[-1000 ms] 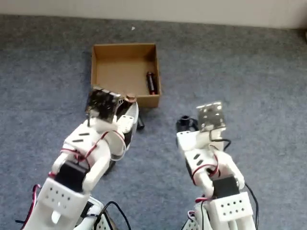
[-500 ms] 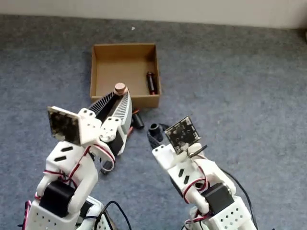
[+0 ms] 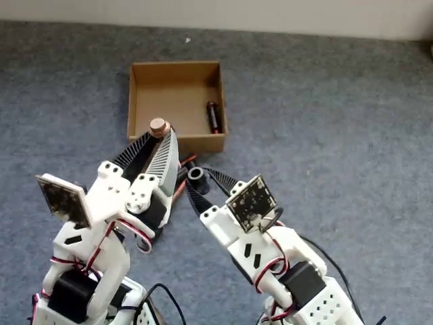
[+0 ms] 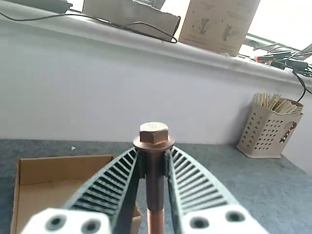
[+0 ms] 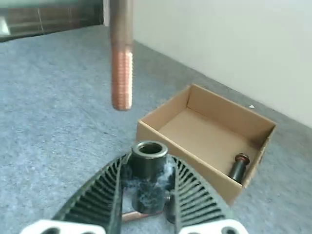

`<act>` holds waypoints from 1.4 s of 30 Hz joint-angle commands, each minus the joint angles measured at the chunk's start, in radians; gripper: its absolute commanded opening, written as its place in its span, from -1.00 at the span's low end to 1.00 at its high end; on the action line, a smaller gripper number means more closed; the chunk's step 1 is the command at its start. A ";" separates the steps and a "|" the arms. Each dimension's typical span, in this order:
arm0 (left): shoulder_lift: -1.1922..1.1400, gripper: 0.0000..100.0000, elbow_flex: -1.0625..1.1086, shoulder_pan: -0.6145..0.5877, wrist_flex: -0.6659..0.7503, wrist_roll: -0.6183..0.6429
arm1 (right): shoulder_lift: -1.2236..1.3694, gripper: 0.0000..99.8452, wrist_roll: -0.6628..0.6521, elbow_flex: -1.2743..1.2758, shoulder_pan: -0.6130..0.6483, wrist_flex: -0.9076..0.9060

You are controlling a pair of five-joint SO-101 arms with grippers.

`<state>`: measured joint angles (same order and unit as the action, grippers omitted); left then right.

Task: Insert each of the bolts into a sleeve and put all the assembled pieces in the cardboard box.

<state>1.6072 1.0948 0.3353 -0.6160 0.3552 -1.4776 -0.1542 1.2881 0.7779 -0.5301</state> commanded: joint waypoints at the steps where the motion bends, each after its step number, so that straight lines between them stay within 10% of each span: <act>1: 0.002 -0.99 0.015 0.016 0.031 0.014 | -0.021 -0.99 -0.009 -0.013 0.038 0.044; 42: 0.004 -0.98 0.142 0.099 0.031 -0.043 | -0.022 -0.99 -0.057 -0.021 -0.027 0.053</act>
<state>1.6149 1.2329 0.4289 -0.5930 0.3276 -1.4760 -0.2094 1.2973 0.7779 -0.5163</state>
